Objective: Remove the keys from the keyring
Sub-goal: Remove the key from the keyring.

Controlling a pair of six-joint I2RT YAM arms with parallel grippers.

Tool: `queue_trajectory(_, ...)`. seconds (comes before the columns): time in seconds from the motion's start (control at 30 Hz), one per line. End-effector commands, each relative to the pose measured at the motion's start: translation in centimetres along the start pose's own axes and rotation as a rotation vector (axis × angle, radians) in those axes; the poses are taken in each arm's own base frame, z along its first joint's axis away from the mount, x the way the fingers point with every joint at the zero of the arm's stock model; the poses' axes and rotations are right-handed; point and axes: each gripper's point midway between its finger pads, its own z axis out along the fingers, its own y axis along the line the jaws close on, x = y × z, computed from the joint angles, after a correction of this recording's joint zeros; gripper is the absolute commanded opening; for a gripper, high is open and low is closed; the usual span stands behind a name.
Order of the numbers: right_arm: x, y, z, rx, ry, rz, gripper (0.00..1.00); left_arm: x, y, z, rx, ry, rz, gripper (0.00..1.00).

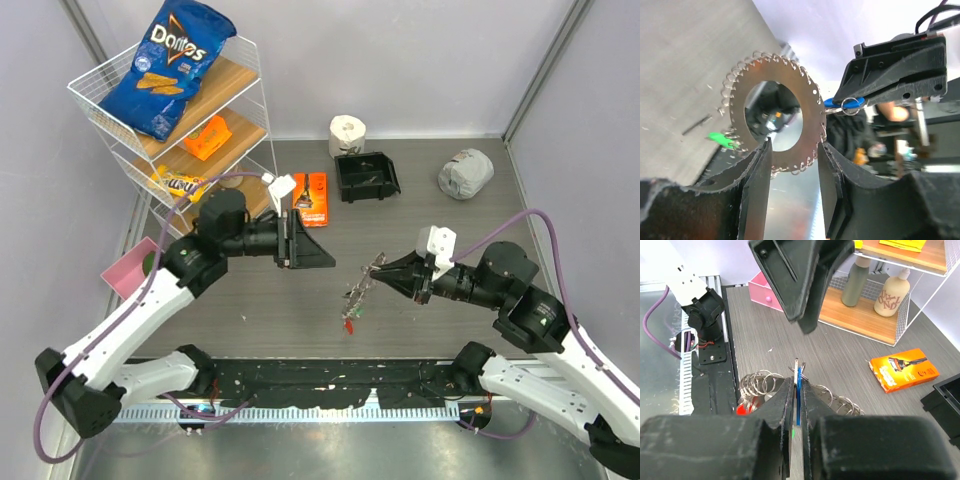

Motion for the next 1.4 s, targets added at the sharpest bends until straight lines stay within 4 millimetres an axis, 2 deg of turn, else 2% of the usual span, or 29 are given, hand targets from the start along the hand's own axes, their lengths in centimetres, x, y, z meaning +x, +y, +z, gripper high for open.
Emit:
queue_trajectory(0.0, -3.0, 0.0, 0.0, -0.016, -0.043, -0.02, 0.05, -0.6, 2.1, -2.8, -0.178, -0.051, 0.392, 0.47)
queue_trajectory(0.1, -2.8, -0.2, 0.3, -0.01, -0.033, -0.001, 0.05, -1.7, 1.8, -3.4, -0.179, -0.124, 0.564, 0.47)
queue_trajectory(0.33, -3.6, 0.3, 1.2, -0.059, -0.048, 0.031, 0.05, -2.2, 1.3, -3.6, -0.104, -0.227, 0.917, 0.51)
queue_trajectory(0.37, -3.5, 0.3, 1.3, -0.065, -0.045, 0.037, 0.05, -2.4, 1.0, -3.7, -0.094, -0.242, 0.952, 0.46)
queue_trajectory(0.43, -3.7, 0.5, 1.6, -0.08, -0.047, 0.045, 0.05, -1.5, -0.1, -3.4, -0.004, -0.212, 1.029, 0.33)
queue_trajectory(0.57, -3.9, 0.8, 2.2, -0.114, -0.047, 0.06, 0.05, 0.4, -1.2, -2.5, 0.117, -0.146, 1.189, 0.39)
queue_trajectory(0.77, -4.1, 1.4, 2.6, -0.159, -0.052, 0.076, 0.05, 1.7, -1.8, -1.7, 0.195, -0.097, 1.273, 0.43)
queue_trajectory(0.93, -4.1, 1.8, 2.9, -0.193, -0.047, 0.087, 0.05, 2.0, -1.6, -1.1, 0.207, -0.061, 1.275, 0.44)
queue_trajectory(1.37, -3.1, 2.8, 2.9, -0.252, -0.031, 0.096, 0.05, 0.9, -2.8, -1.4, 0.192, -0.084, 1.304, 0.43)
